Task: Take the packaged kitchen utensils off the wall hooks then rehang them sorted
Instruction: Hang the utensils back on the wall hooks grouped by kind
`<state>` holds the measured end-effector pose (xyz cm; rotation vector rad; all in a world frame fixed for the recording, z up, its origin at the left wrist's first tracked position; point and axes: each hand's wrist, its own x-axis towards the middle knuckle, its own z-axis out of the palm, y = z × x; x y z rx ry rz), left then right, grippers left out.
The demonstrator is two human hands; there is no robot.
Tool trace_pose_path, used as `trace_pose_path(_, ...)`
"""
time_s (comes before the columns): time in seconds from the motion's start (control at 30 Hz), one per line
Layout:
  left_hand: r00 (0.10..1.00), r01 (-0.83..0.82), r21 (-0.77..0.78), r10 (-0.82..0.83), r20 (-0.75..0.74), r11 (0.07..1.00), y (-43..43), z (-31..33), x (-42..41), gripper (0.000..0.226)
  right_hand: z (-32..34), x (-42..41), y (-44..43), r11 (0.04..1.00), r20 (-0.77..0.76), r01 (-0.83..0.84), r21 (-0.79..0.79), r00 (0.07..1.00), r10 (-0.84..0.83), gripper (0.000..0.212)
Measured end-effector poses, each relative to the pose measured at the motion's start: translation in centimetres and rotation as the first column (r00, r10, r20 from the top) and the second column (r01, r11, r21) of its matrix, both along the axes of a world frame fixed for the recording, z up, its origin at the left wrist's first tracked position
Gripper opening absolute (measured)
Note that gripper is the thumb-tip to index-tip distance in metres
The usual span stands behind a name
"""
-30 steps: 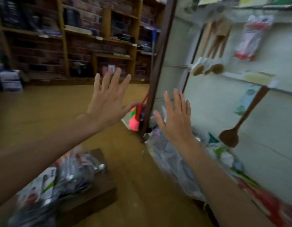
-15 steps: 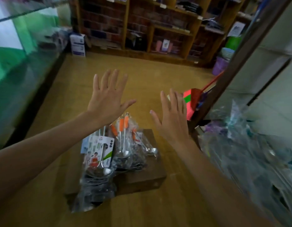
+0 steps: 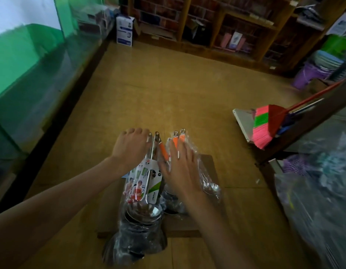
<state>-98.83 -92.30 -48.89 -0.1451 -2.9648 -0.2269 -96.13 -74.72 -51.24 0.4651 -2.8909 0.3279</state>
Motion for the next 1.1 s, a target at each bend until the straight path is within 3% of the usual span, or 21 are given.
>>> trace_pose_path(0.1,0.988,-0.032,0.036,0.026,0.152,0.999,0.7,-2.2,-1.0,0.032,-2.5,0.7,-1.7,0.996,0.224,0.041,-0.074,0.974,-0.024,0.074)
trace_pose_path(0.2,0.965,-0.082,0.030,0.071,0.254,0.996,1.9,-4.7,-2.2,0.058,-4.1,1.2,-3.0,0.962,0.372,0.165,-0.220,0.925,-0.074,0.046)
trace_pose_path(0.23,0.964,-0.095,0.012,0.089,0.252,0.995,2.3,-5.5,-2.6,0.065,-4.5,1.3,-3.5,0.961,0.371,0.178,-0.210,0.924,-0.090,0.040)
trace_pose_path(0.4,0.970,-0.162,-0.046,0.167,0.175,0.986,4.0,-6.6,-3.5,0.059,-6.3,1.5,-4.5,0.981,0.299,0.175,-0.085,0.944,-0.142,0.059)
trace_pose_path(0.7,0.963,-0.223,0.040,0.213,0.167,0.974,4.8,-6.3,-3.8,0.041,-6.5,1.6,-5.1,0.969,0.307,0.220,-0.111,0.935,-0.177,0.049)
trace_pose_path(0.87,0.955,-0.242,0.038,0.231,0.185,0.970,4.8,-5.6,-4.3,0.030,-5.7,1.8,-4.9,0.976,0.332,0.192,-0.107,0.932,-0.147,0.065)
trace_pose_path(1.0,0.937,-0.293,0.092,0.266,0.227,0.952,4.3,-4.9,-4.2,0.048,-5.4,2.3,-4.7,0.975,0.352,0.191,-0.110,0.925,-0.142,0.072)
trace_pose_path(1.1,0.930,-0.313,0.167,0.266,0.254,0.935,4.2,-4.9,-3.5,0.059,-5.3,2.6,-4.8,0.976,0.279,0.162,-0.147,0.953,-0.116,0.068)
